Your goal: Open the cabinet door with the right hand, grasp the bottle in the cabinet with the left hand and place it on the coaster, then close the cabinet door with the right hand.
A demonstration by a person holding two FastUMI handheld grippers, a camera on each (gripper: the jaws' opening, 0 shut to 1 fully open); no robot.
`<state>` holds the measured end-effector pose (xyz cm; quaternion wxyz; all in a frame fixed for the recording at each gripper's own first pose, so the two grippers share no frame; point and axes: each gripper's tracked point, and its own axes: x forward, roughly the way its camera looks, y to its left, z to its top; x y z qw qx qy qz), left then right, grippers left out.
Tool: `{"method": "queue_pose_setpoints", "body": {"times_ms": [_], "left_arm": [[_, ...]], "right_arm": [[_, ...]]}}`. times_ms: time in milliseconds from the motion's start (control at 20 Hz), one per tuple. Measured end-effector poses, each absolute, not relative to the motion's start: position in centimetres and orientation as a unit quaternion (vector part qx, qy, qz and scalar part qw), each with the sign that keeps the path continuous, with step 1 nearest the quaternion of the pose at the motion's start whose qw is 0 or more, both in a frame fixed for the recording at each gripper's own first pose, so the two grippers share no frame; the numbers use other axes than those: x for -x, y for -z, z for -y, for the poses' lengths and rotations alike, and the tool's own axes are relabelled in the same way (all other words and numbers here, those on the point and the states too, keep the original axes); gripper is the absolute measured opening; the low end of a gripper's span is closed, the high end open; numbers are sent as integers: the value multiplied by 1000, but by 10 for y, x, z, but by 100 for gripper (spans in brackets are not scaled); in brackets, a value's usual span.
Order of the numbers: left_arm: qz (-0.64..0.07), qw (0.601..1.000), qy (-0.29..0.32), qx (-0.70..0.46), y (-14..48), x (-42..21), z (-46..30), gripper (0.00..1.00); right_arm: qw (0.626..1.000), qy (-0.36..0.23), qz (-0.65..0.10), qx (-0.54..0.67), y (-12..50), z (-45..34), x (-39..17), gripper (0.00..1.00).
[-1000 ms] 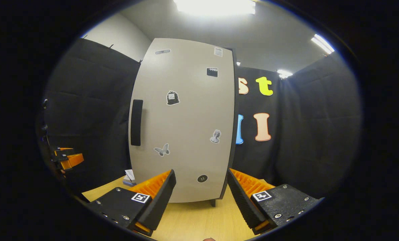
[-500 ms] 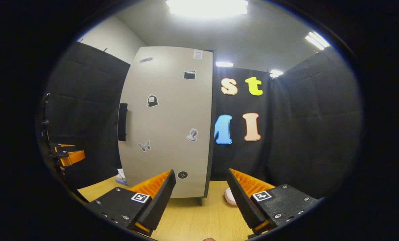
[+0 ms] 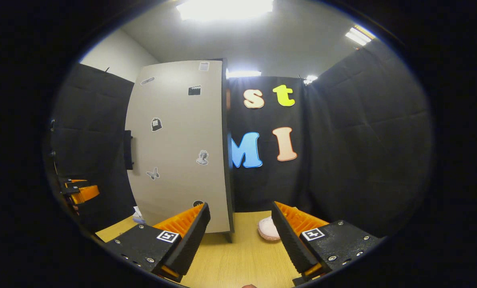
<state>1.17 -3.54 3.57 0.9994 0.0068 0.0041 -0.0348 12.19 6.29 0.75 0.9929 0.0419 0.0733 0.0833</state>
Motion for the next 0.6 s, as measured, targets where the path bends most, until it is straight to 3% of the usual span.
{"method": "queue_pose_setpoints", "body": {"times_ms": [50, 100, 400, 450, 600], "left_arm": [[-5, 999, 35, -7, -36, -11, 38, 87], [-6, 999, 35, -7, -35, -10, 39, 80], [-6, 999, 30, -11, -37, -11, 37, 83], [-6, 1000, 28, -12, -38, -11, 36, 80], [-5, 1000, 23, -15, -39, -11, 30, 83]], "right_arm": [[993, -80, -73, -45, -8, -60, -122, 96], [993, -78, -73, -48, -8, -57, -123, 95], [993, -77, -75, -58, -6, -57, -126, 95], [992, -79, -75, -57, -6, -58, -126, 95], [993, -80, -73, -54, -7, -60, -126, 95]]}}
